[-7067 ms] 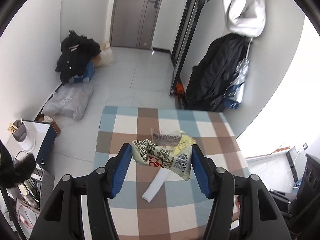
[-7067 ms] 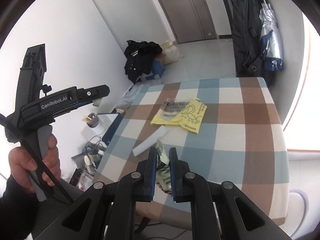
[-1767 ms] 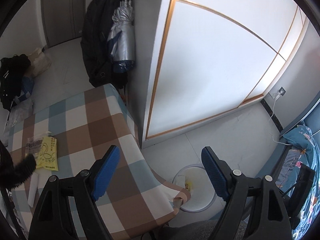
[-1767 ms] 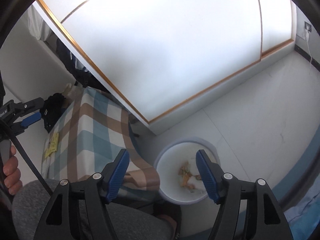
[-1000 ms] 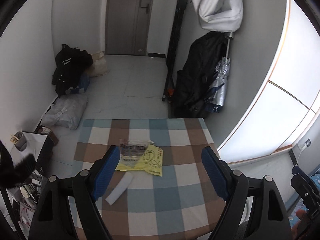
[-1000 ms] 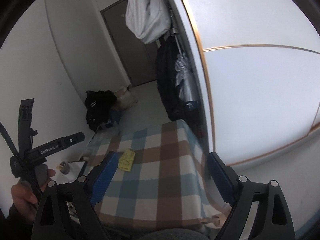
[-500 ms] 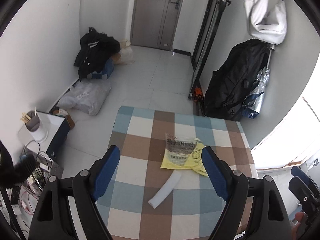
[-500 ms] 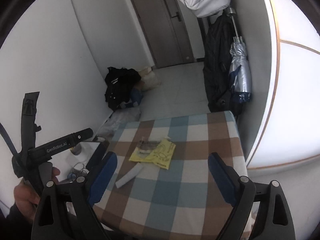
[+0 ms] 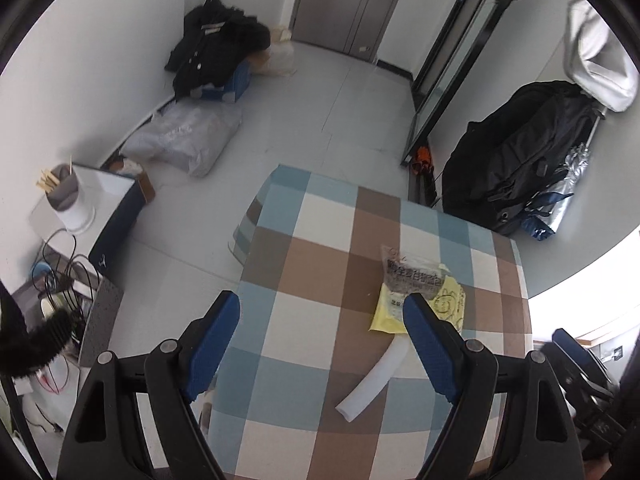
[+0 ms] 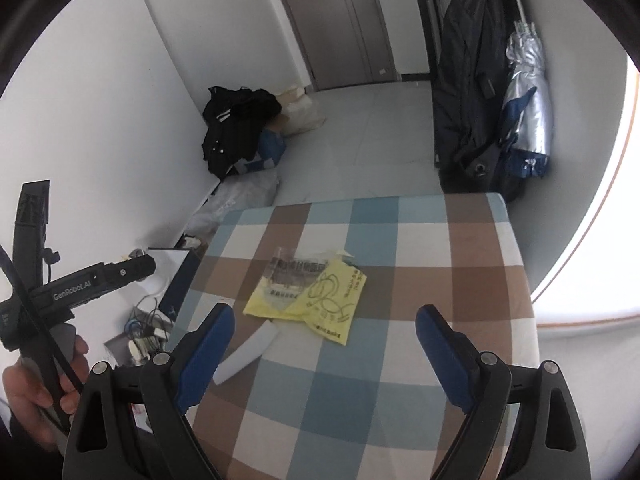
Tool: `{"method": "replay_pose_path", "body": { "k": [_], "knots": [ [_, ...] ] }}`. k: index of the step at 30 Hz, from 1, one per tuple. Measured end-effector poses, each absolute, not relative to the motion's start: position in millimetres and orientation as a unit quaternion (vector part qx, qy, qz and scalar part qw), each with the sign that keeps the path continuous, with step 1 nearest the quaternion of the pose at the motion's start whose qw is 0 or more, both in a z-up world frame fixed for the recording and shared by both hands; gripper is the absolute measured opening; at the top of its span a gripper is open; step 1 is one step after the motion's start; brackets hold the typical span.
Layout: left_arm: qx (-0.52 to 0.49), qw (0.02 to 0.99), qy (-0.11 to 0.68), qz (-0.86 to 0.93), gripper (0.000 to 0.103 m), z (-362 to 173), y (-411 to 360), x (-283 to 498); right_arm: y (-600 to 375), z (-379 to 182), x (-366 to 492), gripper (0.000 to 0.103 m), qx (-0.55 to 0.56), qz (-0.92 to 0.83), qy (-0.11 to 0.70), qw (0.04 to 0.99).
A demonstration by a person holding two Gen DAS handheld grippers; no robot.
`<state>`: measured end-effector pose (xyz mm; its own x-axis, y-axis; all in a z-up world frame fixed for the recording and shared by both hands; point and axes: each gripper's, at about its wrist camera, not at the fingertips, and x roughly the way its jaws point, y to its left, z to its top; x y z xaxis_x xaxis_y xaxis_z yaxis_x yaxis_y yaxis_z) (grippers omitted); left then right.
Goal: Collect trash
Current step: 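Grasp the yellow bag and bread wrapper with the right gripper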
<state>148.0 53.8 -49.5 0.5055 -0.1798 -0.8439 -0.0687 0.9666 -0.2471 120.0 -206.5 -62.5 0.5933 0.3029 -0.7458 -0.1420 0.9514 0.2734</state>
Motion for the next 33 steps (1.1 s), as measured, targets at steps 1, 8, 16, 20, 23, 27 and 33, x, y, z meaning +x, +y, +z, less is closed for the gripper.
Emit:
{"method": "replay_pose_path", "body": {
  "k": [1, 8, 16, 20, 23, 27, 33],
  "knots": [
    [-0.128, 0.855, 0.501, -0.029, 0.081, -52.2, 56.8, 149.8, -204.2, -68.1, 127.7, 0.093, 0.089, 0.125, 0.443, 0.884],
    [-0.137, 0.837, 0.529, -0.007, 0.081, -68.2, 73.3, 158.8, -178.5, -114.3, 184.3, 0.092, 0.066, 0.143, 0.499, 0.852],
    [-0.138, 0.823, 0.55, 0.003, 0.081, -80.3, 76.5, 166.6, -156.9, -143.2, 209.5, 0.089, 0.026, 0.148, 0.524, 0.838],
    [-0.131, 0.82, 0.558, 0.005, 0.081, -84.3, 76.8, 168.8, -152.0, -154.2, 210.9, 0.079, -0.001, 0.143, 0.542, 0.828],
    [-0.132, 0.816, 0.563, 0.006, 0.081, -86.4, 77.3, 170.4, -147.3, -154.1, 205.9, 0.072, -0.031, 0.14, 0.534, 0.833],
    [-0.124, 0.818, 0.562, 0.006, 0.081, -85.2, 74.8, 170.0, -141.0, -153.1, 200.8, 0.058, -0.059, 0.14, 0.523, 0.839],
    [-0.12, 0.816, 0.566, 0.009, 0.081, -88.9, 75.1, 169.2, -140.2, -150.8, 194.5, 0.025, -0.073, 0.141, 0.513, 0.844]
  ]
}}
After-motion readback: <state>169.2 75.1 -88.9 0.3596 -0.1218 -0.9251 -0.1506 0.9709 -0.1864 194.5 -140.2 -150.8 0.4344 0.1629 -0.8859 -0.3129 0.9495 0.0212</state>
